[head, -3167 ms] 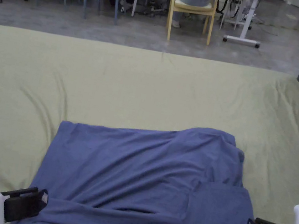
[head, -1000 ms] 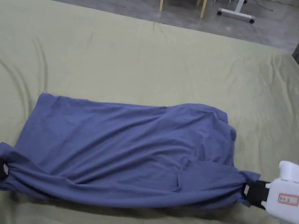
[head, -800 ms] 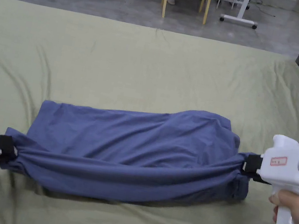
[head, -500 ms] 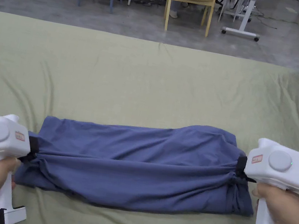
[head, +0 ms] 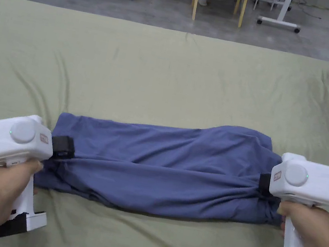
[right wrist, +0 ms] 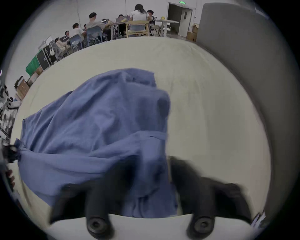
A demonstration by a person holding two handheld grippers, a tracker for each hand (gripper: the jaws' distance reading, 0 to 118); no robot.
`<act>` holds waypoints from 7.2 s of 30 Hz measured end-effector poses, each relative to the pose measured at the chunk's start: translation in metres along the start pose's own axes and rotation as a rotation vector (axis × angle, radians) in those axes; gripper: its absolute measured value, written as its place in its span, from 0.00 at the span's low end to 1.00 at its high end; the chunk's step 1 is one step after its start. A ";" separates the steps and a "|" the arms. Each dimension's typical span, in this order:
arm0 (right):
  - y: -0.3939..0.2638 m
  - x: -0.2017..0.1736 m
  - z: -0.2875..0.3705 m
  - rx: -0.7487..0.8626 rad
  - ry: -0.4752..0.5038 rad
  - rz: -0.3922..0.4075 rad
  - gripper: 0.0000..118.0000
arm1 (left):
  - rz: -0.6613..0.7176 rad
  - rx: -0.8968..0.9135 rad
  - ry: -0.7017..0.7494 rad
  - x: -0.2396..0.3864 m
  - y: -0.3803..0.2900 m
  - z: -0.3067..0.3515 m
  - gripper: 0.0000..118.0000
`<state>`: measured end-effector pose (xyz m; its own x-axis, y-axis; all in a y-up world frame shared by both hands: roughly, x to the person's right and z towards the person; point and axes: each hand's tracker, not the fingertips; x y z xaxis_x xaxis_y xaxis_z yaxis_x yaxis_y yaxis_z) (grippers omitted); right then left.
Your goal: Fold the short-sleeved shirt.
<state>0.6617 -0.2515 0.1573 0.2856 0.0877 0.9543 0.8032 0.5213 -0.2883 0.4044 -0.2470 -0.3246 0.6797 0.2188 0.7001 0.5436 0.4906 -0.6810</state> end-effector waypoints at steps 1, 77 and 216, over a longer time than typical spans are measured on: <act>0.004 0.004 0.009 0.022 -0.017 0.017 1.00 | 0.013 0.062 -0.031 0.000 0.002 0.016 1.00; -0.049 0.031 0.090 0.000 0.257 0.162 0.16 | -0.275 0.046 -0.107 -0.048 -0.045 0.061 0.01; -0.147 0.036 0.079 -0.097 0.239 0.225 0.04 | -0.358 -0.093 -0.205 -0.092 -0.056 0.029 0.00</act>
<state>0.5128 -0.2581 0.2406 0.5663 -0.0164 0.8241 0.7492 0.4271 -0.5063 0.2966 -0.2701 -0.3446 0.3331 0.2160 0.9178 0.7760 0.4902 -0.3970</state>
